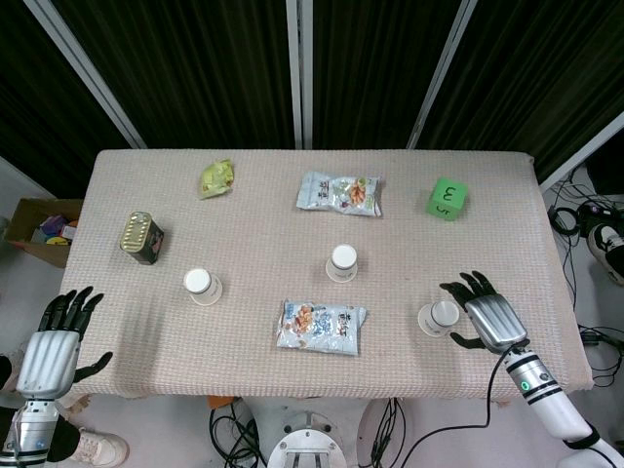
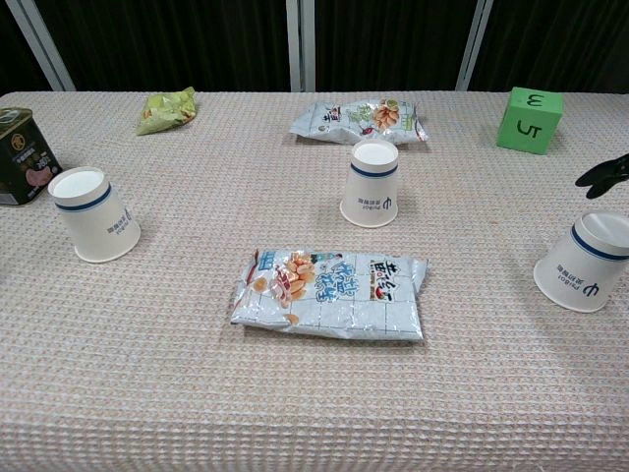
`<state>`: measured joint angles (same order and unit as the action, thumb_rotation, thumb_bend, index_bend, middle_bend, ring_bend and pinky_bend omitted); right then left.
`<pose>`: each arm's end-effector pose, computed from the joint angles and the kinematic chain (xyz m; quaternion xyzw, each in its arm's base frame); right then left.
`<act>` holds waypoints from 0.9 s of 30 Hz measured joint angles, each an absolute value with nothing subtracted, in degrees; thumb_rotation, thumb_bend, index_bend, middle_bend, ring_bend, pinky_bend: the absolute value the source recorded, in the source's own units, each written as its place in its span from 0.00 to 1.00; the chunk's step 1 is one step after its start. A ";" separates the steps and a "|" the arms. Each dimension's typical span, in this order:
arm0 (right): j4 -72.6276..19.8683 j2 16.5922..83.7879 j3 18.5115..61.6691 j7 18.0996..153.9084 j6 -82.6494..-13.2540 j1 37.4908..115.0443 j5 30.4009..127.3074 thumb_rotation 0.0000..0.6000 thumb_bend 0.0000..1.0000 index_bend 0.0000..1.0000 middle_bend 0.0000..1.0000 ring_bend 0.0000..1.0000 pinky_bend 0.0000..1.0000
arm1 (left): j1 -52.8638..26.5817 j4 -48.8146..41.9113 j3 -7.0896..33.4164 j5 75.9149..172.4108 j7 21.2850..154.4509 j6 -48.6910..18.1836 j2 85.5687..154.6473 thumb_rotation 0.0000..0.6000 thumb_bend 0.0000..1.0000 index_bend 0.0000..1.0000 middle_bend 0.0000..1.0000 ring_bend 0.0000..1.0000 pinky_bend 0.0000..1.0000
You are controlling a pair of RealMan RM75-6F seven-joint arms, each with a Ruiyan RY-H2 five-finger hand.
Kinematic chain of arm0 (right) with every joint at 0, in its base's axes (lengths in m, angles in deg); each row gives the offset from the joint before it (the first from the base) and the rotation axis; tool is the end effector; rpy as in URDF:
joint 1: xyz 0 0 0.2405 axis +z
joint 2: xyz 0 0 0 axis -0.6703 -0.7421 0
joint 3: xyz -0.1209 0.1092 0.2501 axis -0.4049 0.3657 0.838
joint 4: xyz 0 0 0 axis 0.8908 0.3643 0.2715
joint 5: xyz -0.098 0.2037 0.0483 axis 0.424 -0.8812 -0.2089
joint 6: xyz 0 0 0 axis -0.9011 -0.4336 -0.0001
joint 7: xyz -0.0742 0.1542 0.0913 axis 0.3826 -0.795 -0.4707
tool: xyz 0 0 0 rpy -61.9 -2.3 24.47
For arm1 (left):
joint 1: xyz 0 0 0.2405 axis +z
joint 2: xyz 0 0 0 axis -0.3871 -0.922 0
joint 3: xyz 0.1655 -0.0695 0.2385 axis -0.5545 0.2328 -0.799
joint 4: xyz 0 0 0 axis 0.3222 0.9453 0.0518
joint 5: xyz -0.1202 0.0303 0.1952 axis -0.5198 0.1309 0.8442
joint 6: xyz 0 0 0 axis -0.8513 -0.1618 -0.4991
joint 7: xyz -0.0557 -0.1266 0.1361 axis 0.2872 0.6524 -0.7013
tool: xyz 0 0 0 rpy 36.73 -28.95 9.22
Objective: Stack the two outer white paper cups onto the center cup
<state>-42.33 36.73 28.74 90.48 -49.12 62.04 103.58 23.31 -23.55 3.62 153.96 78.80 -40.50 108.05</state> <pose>-0.3132 -0.2943 0.0490 0.7350 -0.3985 0.3278 0.4400 -0.3476 0.1854 0.1086 -0.6082 -0.3838 -0.3684 0.5892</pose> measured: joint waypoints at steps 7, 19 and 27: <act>-41.72 37.39 28.78 91.70 -49.09 62.79 104.92 1.00 0.16 0.19 0.25 0.03 0.00 | 23.28 -23.67 3.55 154.07 78.57 -40.46 108.22 1.00 0.16 0.12 0.05 0.03 0.10; -40.46 39.85 29.73 94.22 -51.59 63.36 106.32 1.00 0.29 0.52 0.47 0.20 0.09 | 23.91 -22.95 3.50 153.41 79.55 -41.00 108.14 1.00 0.16 0.12 0.05 0.03 0.10; -51.41 33.90 37.15 94.30 -51.39 67.97 104.55 1.00 0.28 0.52 0.47 0.20 0.10 | 23.36 -22.00 3.85 153.29 80.37 -40.28 108.72 1.00 0.16 0.12 0.05 0.03 0.10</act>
